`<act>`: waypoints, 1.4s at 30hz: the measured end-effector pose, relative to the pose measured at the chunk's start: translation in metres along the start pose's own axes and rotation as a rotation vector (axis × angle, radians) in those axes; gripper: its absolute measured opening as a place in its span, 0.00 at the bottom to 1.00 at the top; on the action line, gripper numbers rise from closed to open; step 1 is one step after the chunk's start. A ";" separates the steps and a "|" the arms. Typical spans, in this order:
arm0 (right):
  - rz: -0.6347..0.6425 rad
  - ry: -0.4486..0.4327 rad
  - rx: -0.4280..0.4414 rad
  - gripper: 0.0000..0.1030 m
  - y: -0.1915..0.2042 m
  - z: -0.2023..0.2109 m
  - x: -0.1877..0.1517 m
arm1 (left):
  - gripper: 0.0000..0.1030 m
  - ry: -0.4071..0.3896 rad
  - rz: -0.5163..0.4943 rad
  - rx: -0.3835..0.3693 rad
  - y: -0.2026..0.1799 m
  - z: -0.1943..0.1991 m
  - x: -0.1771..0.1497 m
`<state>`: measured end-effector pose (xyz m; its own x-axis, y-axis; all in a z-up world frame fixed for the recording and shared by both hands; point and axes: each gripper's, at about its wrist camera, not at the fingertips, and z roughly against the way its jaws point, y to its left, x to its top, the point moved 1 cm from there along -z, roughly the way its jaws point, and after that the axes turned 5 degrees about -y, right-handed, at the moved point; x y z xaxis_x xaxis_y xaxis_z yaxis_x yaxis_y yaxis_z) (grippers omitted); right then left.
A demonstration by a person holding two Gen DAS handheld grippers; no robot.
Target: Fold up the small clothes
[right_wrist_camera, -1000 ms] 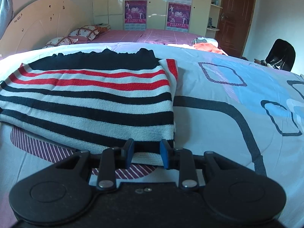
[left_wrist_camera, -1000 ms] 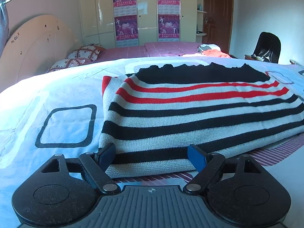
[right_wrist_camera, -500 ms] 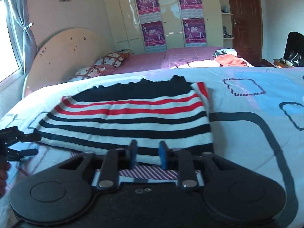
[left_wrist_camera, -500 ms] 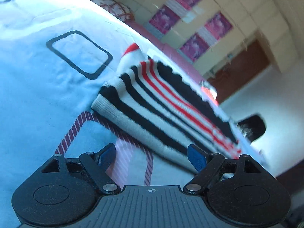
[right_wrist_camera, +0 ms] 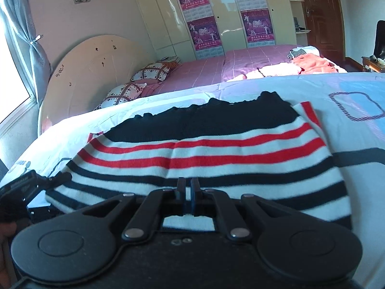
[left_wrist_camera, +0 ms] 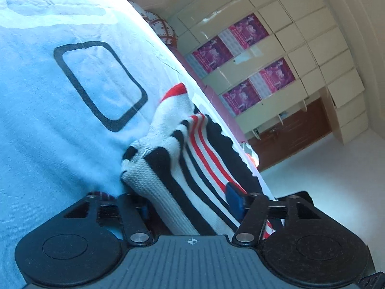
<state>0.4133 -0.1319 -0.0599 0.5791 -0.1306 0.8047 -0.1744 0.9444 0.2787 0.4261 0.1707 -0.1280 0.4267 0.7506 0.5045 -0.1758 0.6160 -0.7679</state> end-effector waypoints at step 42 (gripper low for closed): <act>-0.048 0.052 0.190 0.00 -0.020 -0.052 -0.009 | 0.16 0.076 -0.545 -0.283 -0.219 -0.027 0.012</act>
<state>0.4527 -0.1344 -0.1001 0.6302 -0.1536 0.7611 -0.2895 0.8630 0.4139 0.4934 0.0380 0.0354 0.4529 0.3201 0.8321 0.3231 0.8109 -0.4878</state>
